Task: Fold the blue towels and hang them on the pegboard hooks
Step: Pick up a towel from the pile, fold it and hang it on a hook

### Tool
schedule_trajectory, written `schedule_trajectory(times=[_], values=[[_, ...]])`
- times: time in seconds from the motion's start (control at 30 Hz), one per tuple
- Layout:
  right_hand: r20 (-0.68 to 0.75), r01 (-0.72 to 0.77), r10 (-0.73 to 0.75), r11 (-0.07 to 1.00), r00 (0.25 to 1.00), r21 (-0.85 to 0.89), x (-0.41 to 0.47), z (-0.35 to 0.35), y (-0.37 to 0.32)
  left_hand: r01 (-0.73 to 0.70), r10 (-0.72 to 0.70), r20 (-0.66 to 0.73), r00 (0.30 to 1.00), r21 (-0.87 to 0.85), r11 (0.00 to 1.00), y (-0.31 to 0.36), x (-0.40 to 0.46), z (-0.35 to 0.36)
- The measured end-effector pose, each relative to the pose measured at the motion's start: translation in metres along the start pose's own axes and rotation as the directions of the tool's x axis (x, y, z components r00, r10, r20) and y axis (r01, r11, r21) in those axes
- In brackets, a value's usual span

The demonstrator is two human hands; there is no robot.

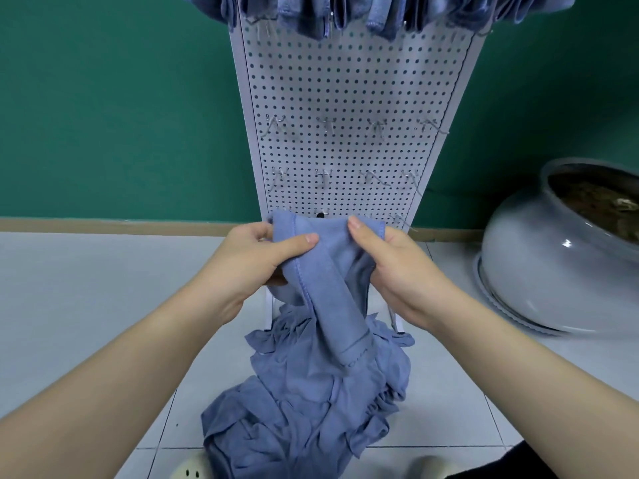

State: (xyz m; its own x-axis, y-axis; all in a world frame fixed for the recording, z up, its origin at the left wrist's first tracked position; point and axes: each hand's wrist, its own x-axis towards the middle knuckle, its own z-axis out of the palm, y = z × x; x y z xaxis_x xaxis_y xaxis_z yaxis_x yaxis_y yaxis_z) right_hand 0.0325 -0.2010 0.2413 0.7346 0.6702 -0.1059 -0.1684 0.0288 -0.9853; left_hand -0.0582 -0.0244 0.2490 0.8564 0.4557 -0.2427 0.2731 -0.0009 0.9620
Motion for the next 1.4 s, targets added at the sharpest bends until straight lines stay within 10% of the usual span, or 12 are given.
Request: schedule_trajectory(times=[0.47,0.9,1.4], values=[[-0.165,0.035,-0.023,0.997,0.986,0.071,-0.005,0.005,-0.010,-0.312,0.297,0.151,0.943,0.090,0.946,0.005,-0.008,0.009],[-0.208,0.061,-0.082,0.992,0.975,-0.106,0.003,-0.023,-0.028,-0.189,0.217,-0.136,0.967,0.193,0.963,-0.001,0.015,-0.018],[-0.274,-0.104,0.102,0.995,0.956,0.007,0.017,-0.084,-0.040,0.010,-0.033,-0.135,0.990,-0.164,0.986,0.000,0.022,-0.043]])
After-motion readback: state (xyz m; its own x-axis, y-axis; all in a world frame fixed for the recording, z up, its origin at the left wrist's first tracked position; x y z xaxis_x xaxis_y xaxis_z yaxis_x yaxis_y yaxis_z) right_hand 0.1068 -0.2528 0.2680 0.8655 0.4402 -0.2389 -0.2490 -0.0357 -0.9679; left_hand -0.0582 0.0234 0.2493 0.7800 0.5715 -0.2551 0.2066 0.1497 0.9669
